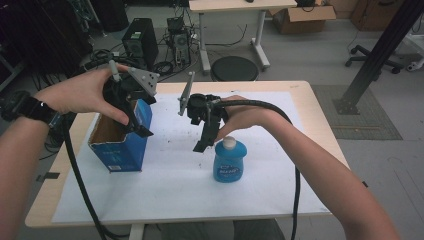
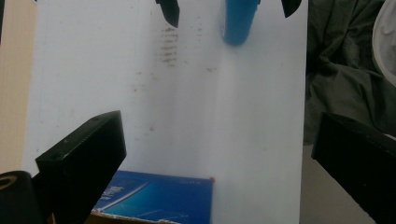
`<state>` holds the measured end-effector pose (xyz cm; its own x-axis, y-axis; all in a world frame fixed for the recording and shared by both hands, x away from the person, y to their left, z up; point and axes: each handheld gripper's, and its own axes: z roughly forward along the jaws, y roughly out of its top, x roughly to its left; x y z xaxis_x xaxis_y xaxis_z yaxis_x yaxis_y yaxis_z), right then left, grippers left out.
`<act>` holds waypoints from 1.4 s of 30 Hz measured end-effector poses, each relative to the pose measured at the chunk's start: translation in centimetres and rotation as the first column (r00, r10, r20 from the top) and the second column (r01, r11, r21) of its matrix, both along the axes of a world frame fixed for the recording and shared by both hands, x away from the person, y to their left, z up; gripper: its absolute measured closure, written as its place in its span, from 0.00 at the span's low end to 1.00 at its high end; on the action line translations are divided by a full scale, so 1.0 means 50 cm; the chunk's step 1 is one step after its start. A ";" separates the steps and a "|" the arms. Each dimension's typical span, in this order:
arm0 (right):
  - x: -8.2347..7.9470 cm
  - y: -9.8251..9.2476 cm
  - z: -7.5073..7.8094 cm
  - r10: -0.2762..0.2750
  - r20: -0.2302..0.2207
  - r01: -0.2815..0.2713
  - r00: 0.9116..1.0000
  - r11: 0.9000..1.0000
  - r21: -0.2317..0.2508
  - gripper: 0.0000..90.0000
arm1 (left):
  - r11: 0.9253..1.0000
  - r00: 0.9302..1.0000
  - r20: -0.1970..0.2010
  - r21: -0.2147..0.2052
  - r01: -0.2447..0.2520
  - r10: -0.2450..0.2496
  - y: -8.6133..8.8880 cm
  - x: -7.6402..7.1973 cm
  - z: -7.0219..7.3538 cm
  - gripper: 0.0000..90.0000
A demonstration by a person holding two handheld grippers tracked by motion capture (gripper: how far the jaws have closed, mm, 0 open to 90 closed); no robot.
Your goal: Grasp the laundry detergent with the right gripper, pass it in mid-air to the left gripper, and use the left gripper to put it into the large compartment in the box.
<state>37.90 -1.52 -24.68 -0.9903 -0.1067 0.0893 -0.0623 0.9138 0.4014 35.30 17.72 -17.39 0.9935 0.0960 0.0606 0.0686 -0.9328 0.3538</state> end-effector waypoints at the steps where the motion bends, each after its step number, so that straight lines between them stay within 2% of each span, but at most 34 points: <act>1: 0.001 -0.001 0.001 0.002 -0.003 -0.002 1.000 1.000 0.008 0.06 | 1.000 1.000 0.003 0.003 -0.002 0.002 0.000 0.000 0.000 0.04; 7: 0.004 -0.015 0.018 0.008 0.002 -0.008 1.000 0.999 0.034 0.06 | 1.000 1.000 0.001 -0.002 -0.014 0.014 0.002 -0.004 0.001 0.04; 9: 0.005 -0.029 0.030 0.007 0.004 -0.007 1.000 0.998 0.070 0.05 | 1.000 1.000 0.004 0.005 -0.017 0.017 0.004 -0.005 0.002 0.04; 12: 0.008 -0.041 0.037 0.000 0.005 -0.001 1.000 0.996 0.089 0.05 | 1.000 1.000 0.007 0.007 -0.028 0.028 0.006 -0.006 0.003 0.04; 19: 0.017 -0.108 0.059 -0.027 0.017 0.023 1.000 0.984 0.177 0.03 | 0.999 0.999 0.016 0.001 -0.037 0.037 0.004 -0.010 0.006 0.04; 21: 0.017 -0.118 0.061 -0.033 0.017 0.030 0.999 0.982 0.186 0.03 | 0.999 0.999 0.016 0.002 -0.037 0.037 0.003 -0.010 0.006 0.04; 22: 0.018 -0.139 0.064 -0.047 0.018 0.042 0.999 0.978 0.203 0.03 | 0.999 0.999 0.019 0.001 -0.040 0.040 0.002 -0.011 0.006 0.04; 26: 0.019 -0.180 0.069 -0.074 0.019 0.067 0.997 0.968 0.242 0.02 | 0.999 0.999 0.017 -0.001 -0.043 0.043 -0.001 -0.010 0.006 0.04; 30: 0.016 -0.217 0.065 -0.088 0.018 0.080 0.996 0.956 0.282 0.02 | 0.999 0.999 0.019 -0.003 -0.045 0.045 -0.002 -0.011 0.007 0.04; 31: 0.016 -0.217 0.065 -0.088 0.018 0.080 0.996 0.956 0.282 0.02 | 0.999 0.999 0.019 -0.003 -0.045 0.045 -0.002 -0.011 0.007 0.04; 32: 0.015 -0.232 0.061 -0.098 0.017 0.088 0.995 0.951 0.296 0.02 | 0.999 0.999 0.018 -0.003 -0.047 0.047 -0.002 -0.011 0.007 0.04; 36: 0.009 -0.259 0.047 -0.110 0.016 0.099 0.994 0.943 0.317 0.01 | 0.999 0.999 0.018 -0.001 -0.049 0.049 -0.005 -0.011 0.007 0.04; 42: 0.007 -0.300 0.020 -0.139 -0.012 0.135 0.990 0.925 0.355 0.01 | 0.999 0.999 0.019 -0.007 -0.050 0.050 -0.008 -0.014 0.007 0.04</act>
